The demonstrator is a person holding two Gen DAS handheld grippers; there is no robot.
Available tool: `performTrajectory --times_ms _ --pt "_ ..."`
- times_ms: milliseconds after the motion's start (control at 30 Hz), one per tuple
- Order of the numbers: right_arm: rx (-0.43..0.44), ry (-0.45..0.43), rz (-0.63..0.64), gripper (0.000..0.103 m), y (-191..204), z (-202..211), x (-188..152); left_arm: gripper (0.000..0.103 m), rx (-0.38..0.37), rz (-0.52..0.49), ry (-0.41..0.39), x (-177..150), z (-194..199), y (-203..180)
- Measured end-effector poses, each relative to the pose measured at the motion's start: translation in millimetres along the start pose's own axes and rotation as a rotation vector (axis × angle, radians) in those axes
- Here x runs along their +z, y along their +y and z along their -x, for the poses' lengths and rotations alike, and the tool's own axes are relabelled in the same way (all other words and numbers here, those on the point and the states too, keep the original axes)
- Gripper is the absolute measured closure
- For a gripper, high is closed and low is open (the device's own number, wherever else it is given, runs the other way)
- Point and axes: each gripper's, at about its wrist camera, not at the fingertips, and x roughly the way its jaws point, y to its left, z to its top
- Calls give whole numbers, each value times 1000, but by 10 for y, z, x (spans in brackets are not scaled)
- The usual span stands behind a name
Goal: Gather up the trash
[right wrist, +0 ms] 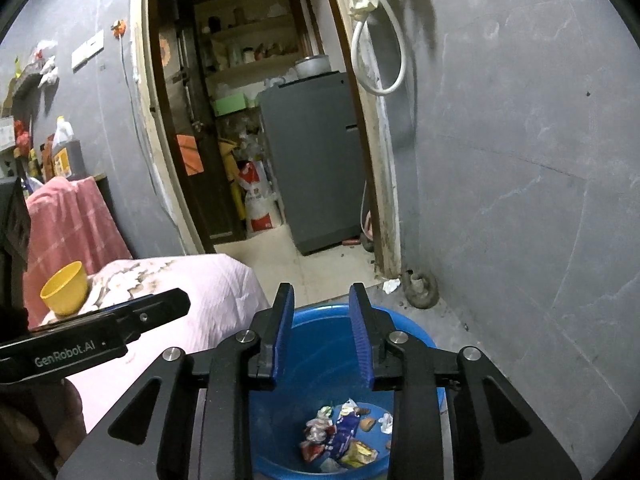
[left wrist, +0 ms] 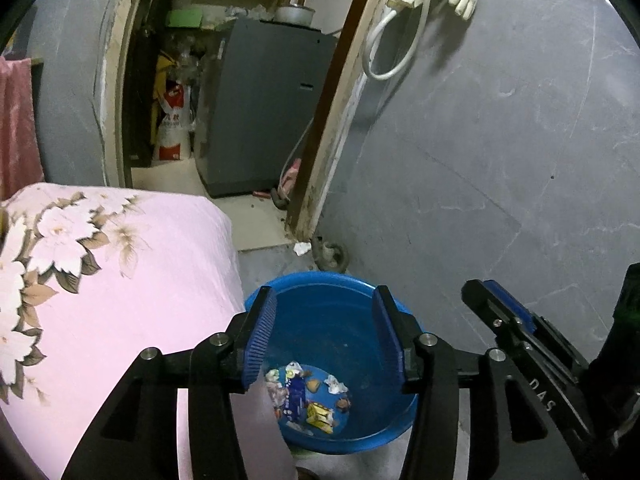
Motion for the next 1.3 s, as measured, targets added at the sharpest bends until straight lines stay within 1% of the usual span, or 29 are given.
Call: performTrajectory --times_ms 33,67,200,300,433,467,500,533,567,600,633,667,800,867,933,967,1300 --pt "0 -5 1 76 19 14 9 50 8 0 -10 6 26 -5" --pt "0 -10 2 76 27 37 21 47 21 0 -31 5 80 7" --pt "-2 -34 9 75 59 159 67 43 50 6 -76 24 256 51" --pt "-2 -52 10 72 82 267 83 33 67 14 -97 33 395 79" --pt "-3 -77 13 57 143 412 123 25 87 9 -129 39 594 98" --pt "-4 -84 13 54 164 461 132 21 93 5 -136 32 656 90" --pt "-5 -91 13 53 185 511 141 19 103 0 -144 24 715 90" --pt "-6 -96 12 50 202 546 155 14 112 -4 -150 32 741 74" --pt "-6 -100 12 44 214 577 165 10 123 -10 -160 20 805 69" --pt "-5 -105 12 38 233 626 170 8 132 -17 -173 5 874 62" --pt "-2 -112 10 28 252 665 177 7 140 -25 -186 -19 936 53" --pt "0 -119 9 23 268 699 181 6 148 -31 -200 -41 991 48" --pt "5 -129 19 17 367 864 160 4 168 -31 -231 -152 1200 80" --pt "10 -131 23 10 407 932 135 2 170 -25 -247 -216 1313 104" --pt "11 -137 28 3 457 1016 91 2 178 -26 -260 -294 1418 119" --pt "13 -141 29 1 472 1049 71 2 181 -27 -264 -326 1465 123" --pt "38 -141 52 0 696 1352 -257 2 219 -35 -296 -748 1870 204"
